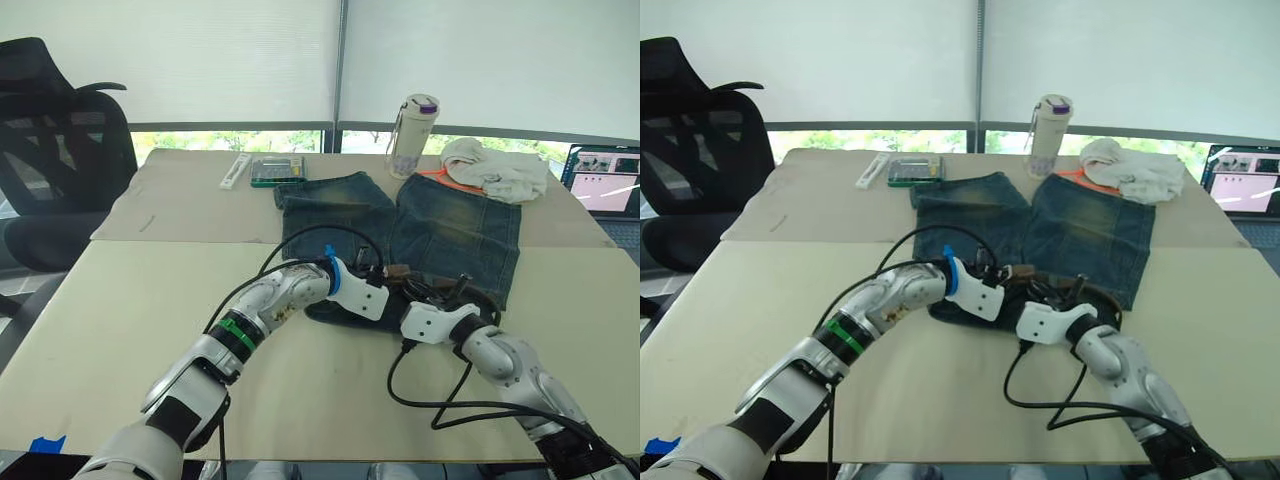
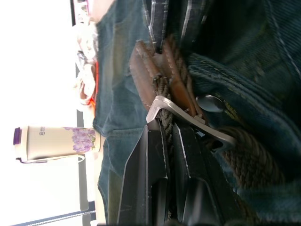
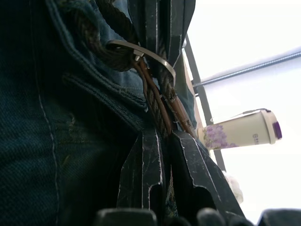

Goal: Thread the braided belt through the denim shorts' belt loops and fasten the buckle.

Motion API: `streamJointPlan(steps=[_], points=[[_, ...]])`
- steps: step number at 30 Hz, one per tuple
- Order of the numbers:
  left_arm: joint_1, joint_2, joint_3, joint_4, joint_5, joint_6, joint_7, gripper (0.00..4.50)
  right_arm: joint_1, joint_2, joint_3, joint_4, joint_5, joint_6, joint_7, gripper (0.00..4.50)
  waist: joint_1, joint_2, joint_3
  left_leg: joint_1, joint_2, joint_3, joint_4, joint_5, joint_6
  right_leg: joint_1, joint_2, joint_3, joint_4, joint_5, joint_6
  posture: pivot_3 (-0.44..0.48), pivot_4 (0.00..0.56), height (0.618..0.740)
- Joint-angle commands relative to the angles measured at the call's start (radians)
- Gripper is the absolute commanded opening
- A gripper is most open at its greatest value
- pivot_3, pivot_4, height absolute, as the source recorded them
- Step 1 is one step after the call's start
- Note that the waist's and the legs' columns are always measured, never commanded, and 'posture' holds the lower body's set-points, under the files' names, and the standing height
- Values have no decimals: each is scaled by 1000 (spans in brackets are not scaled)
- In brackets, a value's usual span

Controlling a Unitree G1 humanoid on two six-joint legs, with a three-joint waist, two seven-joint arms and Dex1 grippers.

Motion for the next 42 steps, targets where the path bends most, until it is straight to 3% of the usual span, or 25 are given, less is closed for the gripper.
streamJointPlan(steps=[1, 9, 11, 17, 20, 25, 31, 42], points=[[-3, -68, 29, 13, -60, 19, 54, 0, -15, 5, 17, -80, 46, -86, 34, 6, 2, 0, 0, 0, 0, 0, 0, 0, 0, 0, 0, 0, 0, 0, 0, 0, 150, 737], [6, -109, 8, 75, -77, 21, 57, 0, 14, 17, 0, -101, 126, -76, 113, 6, 4, 0, 0, 0, 0, -1, 0, 0, 0, 0, 0, 0, 0, 0, 0, 0, 150, 737], [9, -105, 7, 82, -77, 18, 60, 0, 40, 8, -25, -120, 234, -34, 198, 963, 5, 0, 0, 0, -1, -1, 0, 0, 0, 1, 0, 0, 0, 0, 0, 0, 150, 737], [27, -111, 27, 104, -108, 3, 87, 0, 112, -14, -133, -210, 485, 165, 352, 2975, 9, 0, 0, 0, -1, -2, 2, -1, 2, 2, 0, 0, 0, 0, 0, 0, 150, 737], [34, -114, 33, 128, -118, -16, 127, 0, 124, -19, -192, -276, 614, 280, 400, 2975, 11, 0, 0, 0, 0, -2, 3, -2, 3, 2, -1, 0, 0, 0, 0, 0, 150, 737], [36, -110, 39, 161, -128, -48, 184, 0, 74, -17, -266, -274, 655, 334, 372, 2975, 13, 0, 0, 0, 0, -2, 2, -2, 3, 1, -1, 0, 0, 0, 0, 0, 150, 737], [43, -109, 34, 193, -143, -81, 203, 0, -33, -79, -185, -93, 410, 167, 304, 2975, 15, 0, 0, 0, -1, -2, 2, -2, 3, 1, -1, 0, 0, 0, 0, 0, 150, 737], [56, -101, 22, 176, -148, -89, 200, 0, -144, -105, -72, 78, 218, -35, 262, 2975, 9, 0, 0, 0, -3, -1, 2, -1, 2, 1, -1, 0, 0, 0, 0, 0, 150, 737]])
